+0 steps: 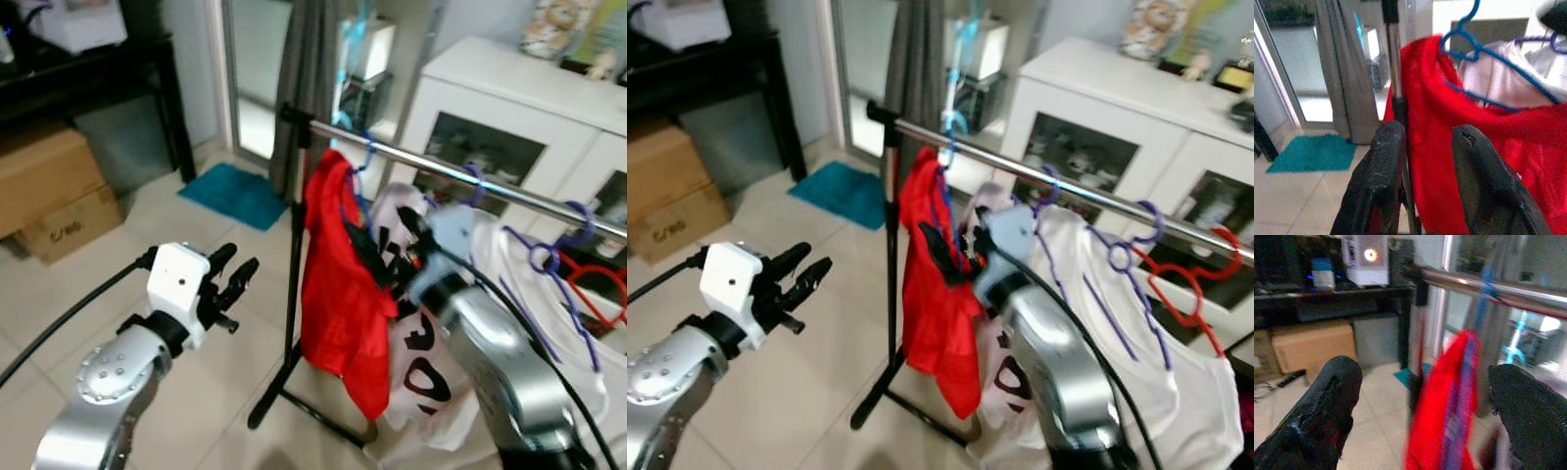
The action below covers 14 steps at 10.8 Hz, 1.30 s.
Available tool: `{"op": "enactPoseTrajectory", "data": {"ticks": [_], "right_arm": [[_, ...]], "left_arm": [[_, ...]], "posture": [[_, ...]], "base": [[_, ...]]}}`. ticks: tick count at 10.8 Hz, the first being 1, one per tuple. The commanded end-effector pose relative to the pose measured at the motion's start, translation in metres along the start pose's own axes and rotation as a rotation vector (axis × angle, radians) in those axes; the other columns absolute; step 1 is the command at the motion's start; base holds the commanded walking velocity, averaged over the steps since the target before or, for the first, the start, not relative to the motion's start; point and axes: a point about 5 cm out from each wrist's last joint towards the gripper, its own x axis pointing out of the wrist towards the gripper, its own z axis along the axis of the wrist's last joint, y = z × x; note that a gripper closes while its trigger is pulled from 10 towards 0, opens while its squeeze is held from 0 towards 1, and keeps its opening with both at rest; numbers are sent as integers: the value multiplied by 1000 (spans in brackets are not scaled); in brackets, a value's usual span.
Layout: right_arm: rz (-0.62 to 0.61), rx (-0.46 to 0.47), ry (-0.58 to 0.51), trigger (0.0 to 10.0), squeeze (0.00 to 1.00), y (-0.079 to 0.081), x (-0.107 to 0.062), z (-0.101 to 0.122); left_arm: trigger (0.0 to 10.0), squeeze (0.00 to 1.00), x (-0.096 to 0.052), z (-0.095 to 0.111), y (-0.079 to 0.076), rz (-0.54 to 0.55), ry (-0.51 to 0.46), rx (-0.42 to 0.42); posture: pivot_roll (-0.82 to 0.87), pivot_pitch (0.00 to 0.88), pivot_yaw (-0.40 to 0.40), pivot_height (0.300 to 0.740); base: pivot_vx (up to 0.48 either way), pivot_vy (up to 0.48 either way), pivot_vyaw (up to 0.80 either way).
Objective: Hang hanger
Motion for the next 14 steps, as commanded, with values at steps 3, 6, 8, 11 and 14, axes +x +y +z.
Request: {"op": "enactPoseTrajectory", "data": {"ticks": [3, 6, 8, 11, 14], "right_arm": [[-36, 47, 55, 10000, 1000, -7, 20, 2], [-81, 36, 163, 10000, 1000, -9, 52, 0], [-160, 8, 195, 10000, 0, -17, 79, 5], [-236, -22, 237, 10000, 0, -28, 98, 10], [-272, -17, 281, 10000, 0, -34, 112, 10]], "left_arm": [[10000, 0, 2, -2, 2, -50, 19, 3], [10000, 0, -1, -3, 5, -102, 44, 21], [10000, 0, -5, -3, 7, -142, 60, 37], [10000, 0, -5, -3, 7, -192, 65, 40], [10000, 0, -4, -3, 6, -224, 68, 42]], "posture": [[65, 0, -79, 740], [69, 0, -72, 740], [70, 0, -74, 740], [64, 0, -75, 740], [63, 0, -76, 740]], "base": [[0, 0, 0], [0, 0, 0], [0, 0, 0], [0, 0, 0], [0, 0, 0]]}}
